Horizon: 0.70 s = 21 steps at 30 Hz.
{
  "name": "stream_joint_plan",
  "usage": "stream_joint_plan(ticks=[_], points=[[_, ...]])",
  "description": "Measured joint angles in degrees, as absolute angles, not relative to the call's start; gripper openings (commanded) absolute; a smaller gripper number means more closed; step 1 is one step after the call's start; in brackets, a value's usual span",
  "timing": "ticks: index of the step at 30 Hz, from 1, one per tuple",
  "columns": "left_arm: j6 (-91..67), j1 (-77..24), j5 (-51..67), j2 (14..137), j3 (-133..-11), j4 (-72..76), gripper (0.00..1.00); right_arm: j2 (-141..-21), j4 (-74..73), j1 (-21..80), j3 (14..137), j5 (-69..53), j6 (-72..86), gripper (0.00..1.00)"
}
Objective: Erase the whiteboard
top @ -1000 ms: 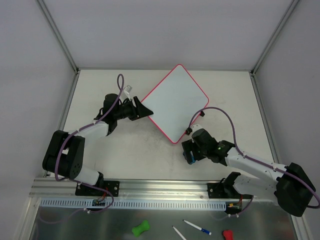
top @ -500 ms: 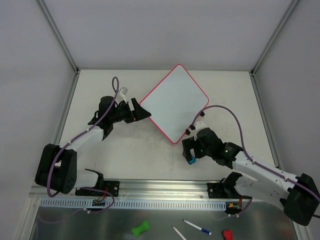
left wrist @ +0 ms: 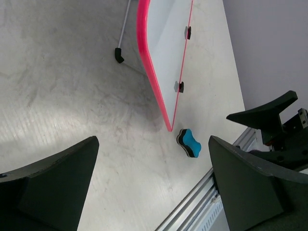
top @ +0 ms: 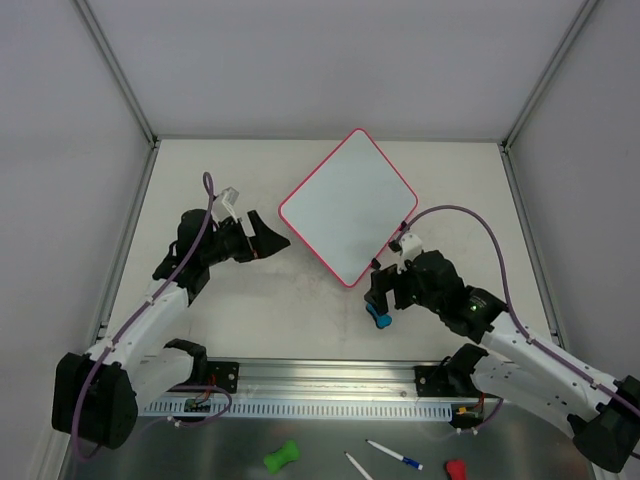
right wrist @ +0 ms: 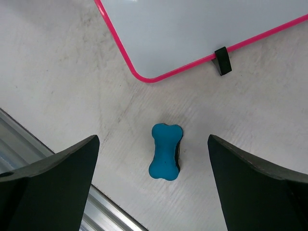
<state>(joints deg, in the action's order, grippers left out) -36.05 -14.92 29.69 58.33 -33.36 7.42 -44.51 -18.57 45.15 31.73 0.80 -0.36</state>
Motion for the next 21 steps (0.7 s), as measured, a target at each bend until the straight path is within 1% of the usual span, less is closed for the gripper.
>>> stream_joint_plan(ticks=[6,13,21], points=[[-34.1,-14.9,29.4,48.8,-29.9,3.0,0.99,-39.1,-17.8,44.4,30.7,1.0,-1.7,0.99],[-32.1,-14.9,29.4,36.0,-23.7,0.6,0.99,-26.6,-17.8,43.3,26.3,4.1,-1.9,0.99],[-31.5,-15.4,25.7,20.6,-19.0,-0.3,0.99,-25.8,-19.8,41.8,26.3,4.9,-1.2,0.99]])
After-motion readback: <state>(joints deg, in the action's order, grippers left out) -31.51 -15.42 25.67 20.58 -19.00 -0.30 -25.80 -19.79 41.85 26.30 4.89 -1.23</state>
